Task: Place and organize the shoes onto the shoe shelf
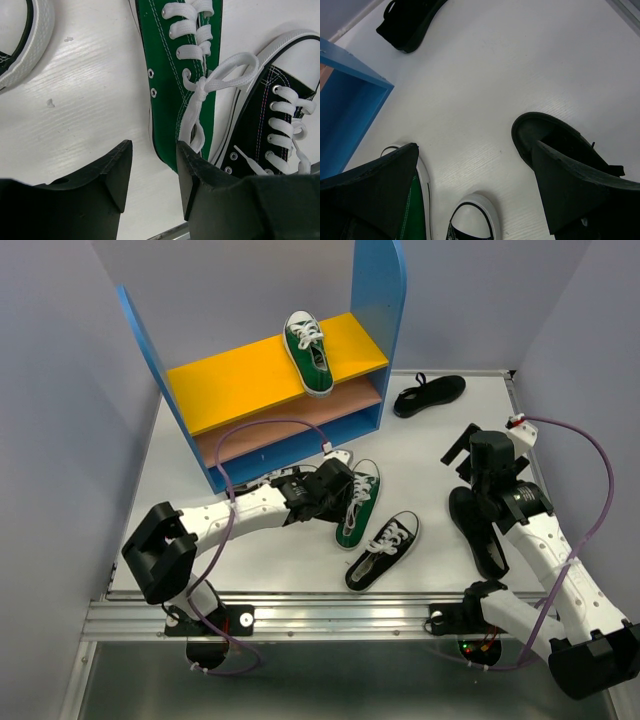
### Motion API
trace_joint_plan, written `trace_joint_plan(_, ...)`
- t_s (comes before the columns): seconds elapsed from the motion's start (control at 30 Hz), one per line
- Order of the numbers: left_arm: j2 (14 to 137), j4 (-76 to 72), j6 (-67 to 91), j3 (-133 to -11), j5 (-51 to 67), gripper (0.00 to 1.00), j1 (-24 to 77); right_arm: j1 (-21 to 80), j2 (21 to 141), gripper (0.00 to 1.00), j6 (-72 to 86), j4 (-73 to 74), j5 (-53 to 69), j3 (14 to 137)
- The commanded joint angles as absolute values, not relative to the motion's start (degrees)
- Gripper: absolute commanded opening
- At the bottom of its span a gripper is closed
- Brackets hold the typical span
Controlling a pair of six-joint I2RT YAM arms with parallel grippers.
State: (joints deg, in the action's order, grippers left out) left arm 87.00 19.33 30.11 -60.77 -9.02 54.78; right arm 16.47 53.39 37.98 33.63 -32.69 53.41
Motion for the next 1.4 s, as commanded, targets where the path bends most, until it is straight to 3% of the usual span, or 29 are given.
trace_joint_plan(0.0,86.8,17.8,30.3,-60.3,-7.5,0.51,55.5,16.3,53.2,1.0,38.2,31.9,-33.0,53.3)
trace_joint_plan(0.6,93.1,13.8,30.0,-59.9,-5.6,0.49,55.7,16.3,53.0,1.0,38.2,31.9,-32.8,52.9)
trace_joint_plan(0.77,96.7,14.2,30.8,-62.3,-7.6,0.38,55.6,16.3,52.9,1.0,38.2,31.9,-33.0,53.0)
trace_joint_plan(0.93,100.0,14.2,31.1,-64.0,-8.1,0.36,55.7,16.3,52.6,1.0,37.8,32.0,-33.3,53.1)
trace_joint_plan(1.07,98.7,16.5,31.3,-66.3,-9.7,0.0,55.7,16.3,52.4,1.0,37.6,32.0,-33.5,53.1)
trace_joint_plan(1.37,87.7,27.6,30.9,-78.3,-12.8,0.0,55.5,16.3,53.0,1.0,38.2,31.8,-33.6,53.1)
